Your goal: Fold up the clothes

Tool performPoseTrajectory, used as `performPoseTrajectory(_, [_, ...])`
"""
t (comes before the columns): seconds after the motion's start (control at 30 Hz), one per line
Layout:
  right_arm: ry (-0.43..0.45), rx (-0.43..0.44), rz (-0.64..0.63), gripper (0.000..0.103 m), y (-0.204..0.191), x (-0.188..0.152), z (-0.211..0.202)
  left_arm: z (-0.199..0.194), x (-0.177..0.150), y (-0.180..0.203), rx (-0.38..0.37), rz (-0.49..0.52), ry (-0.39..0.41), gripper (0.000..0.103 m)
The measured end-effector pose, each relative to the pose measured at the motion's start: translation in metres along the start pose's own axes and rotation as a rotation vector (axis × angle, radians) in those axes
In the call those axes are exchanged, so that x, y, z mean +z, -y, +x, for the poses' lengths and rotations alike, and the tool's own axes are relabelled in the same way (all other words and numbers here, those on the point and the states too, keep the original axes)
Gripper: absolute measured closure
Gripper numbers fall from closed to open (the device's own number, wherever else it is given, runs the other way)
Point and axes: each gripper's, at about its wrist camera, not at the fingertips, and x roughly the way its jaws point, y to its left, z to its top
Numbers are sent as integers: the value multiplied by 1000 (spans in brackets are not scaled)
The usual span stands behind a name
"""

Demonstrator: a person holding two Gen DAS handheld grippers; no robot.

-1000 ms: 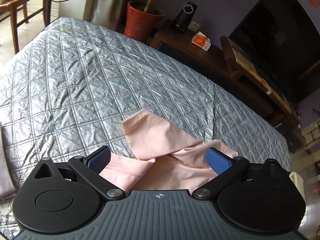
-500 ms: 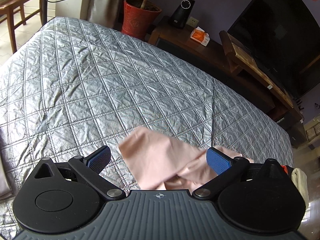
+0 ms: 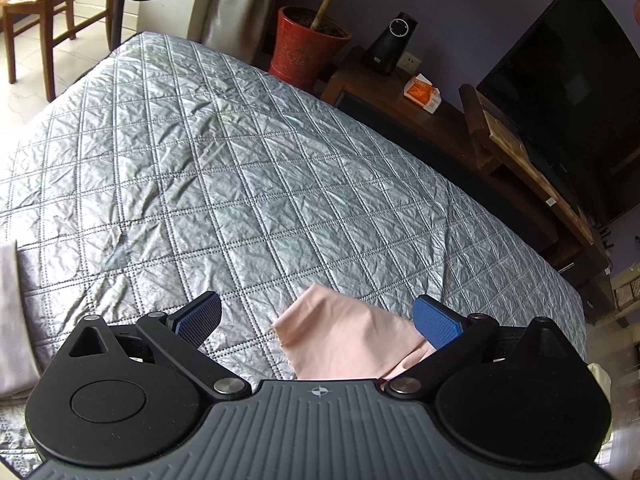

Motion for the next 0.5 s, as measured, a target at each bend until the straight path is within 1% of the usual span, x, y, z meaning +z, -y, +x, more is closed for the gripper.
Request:
performPoseTrajectory(0.1, [-53, 21, -87, 57, -4, 11, 40, -3, 2, -6, -4, -8, 3, 1])
performPoseTrajectory(0.17, [-102, 41, -146, 55, -3, 15, 59, -4, 3, -9, -8, -15, 5, 1])
performPoseTrajectory(0.2, [-130, 56, -174, 48, -2, 16, 66, -5, 3, -11, -10, -18, 6, 1])
performPoseTrajectory(0.23, [-155, 61, -202, 44, -1, 15, 73, -6, 4, -13, -12, -21, 7, 1])
performPoseTrajectory(0.27, [-178, 63, -230, 47, -1, 14, 80, -7, 5, -14, -14, -24, 9, 1])
performPoseTrajectory(0.3, [-194, 72, -243, 55, 0, 12, 86, -8, 5, -16, -16, -27, 10, 1])
performPoseTrajectory(0.33, [-205, 86, -244, 78, 2, 11, 91, -9, 6, -18, -18, -30, 11, 1])
performPoseTrajectory(0.37, [-203, 104, -227, 96, 3, 11, 95, -10, 6, -19, -20, -33, 12, 1])
performPoseTrajectory(0.4, [-186, 108, -206, 101, 4, 13, 99, -11, 7, -21, -22, -37, 13, 1])
performPoseTrajectory(0.47, [-144, 91, -175, 101, 7, 19, 106, -12, 8, -24, -25, -43, 15, 1])
performPoseTrajectory(0.5, [-108, 82, -162, 101, 7, 24, 107, -13, 8, -25, -24, -43, 16, 0])
